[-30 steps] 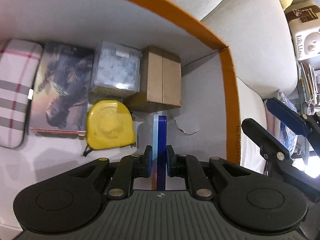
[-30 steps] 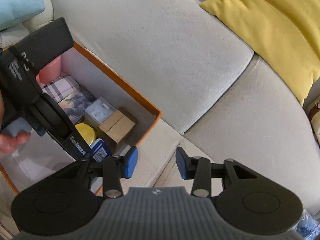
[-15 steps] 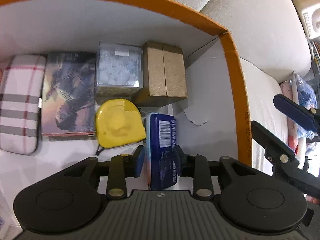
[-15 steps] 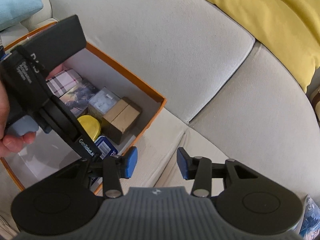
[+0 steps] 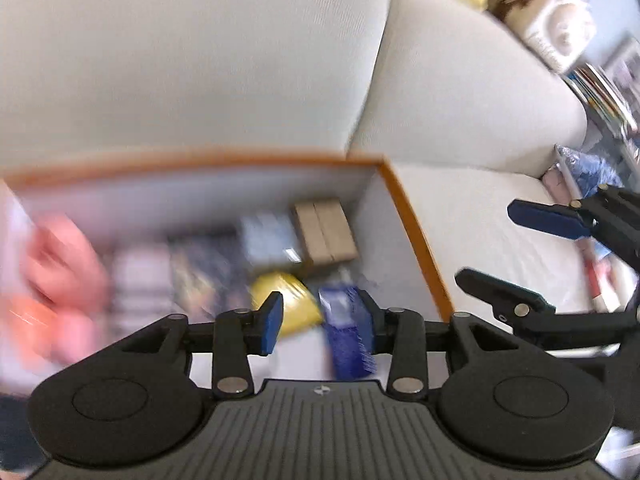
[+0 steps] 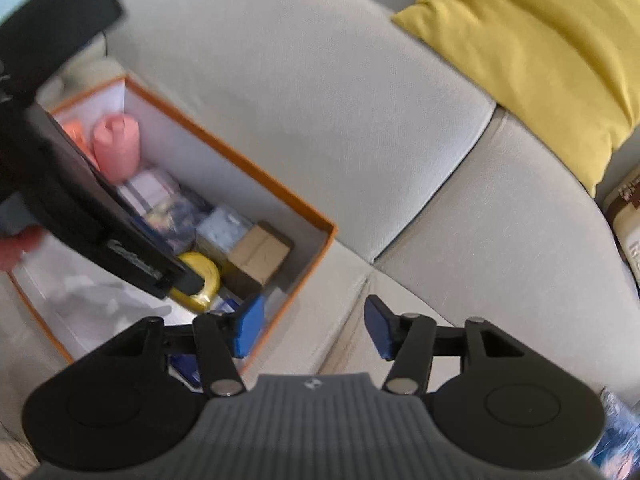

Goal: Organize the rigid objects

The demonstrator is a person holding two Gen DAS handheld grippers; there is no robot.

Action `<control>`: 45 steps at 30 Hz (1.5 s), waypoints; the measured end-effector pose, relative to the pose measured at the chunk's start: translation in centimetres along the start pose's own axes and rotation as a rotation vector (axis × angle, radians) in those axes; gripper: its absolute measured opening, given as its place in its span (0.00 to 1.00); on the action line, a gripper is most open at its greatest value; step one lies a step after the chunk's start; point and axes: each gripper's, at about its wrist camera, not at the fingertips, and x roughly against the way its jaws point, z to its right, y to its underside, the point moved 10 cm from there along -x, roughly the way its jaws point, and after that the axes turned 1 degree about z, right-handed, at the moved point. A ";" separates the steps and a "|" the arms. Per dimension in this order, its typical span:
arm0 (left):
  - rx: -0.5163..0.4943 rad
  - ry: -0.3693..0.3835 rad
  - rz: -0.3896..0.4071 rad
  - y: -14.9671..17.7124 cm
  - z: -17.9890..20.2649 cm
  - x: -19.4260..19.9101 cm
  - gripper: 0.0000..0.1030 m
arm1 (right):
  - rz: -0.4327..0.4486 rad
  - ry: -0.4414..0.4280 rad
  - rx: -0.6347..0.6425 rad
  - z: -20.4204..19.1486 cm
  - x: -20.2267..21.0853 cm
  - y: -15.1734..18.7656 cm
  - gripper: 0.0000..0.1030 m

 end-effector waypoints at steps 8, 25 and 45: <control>-0.236 -0.251 0.289 1.2 -0.6 5.3 0.51 | 0.087 -0.060 -0.251 -2.7 3.4 -0.8 0.66; -0.037 -0.413 0.492 7.9 -4.4 13.8 0.92 | 0.183 -0.002 -0.627 -8.7 7.8 3.1 0.77; -0.014 -0.403 0.387 10.2 -5.5 11.7 0.92 | 0.128 -0.005 -0.641 -10.4 6.7 4.9 0.78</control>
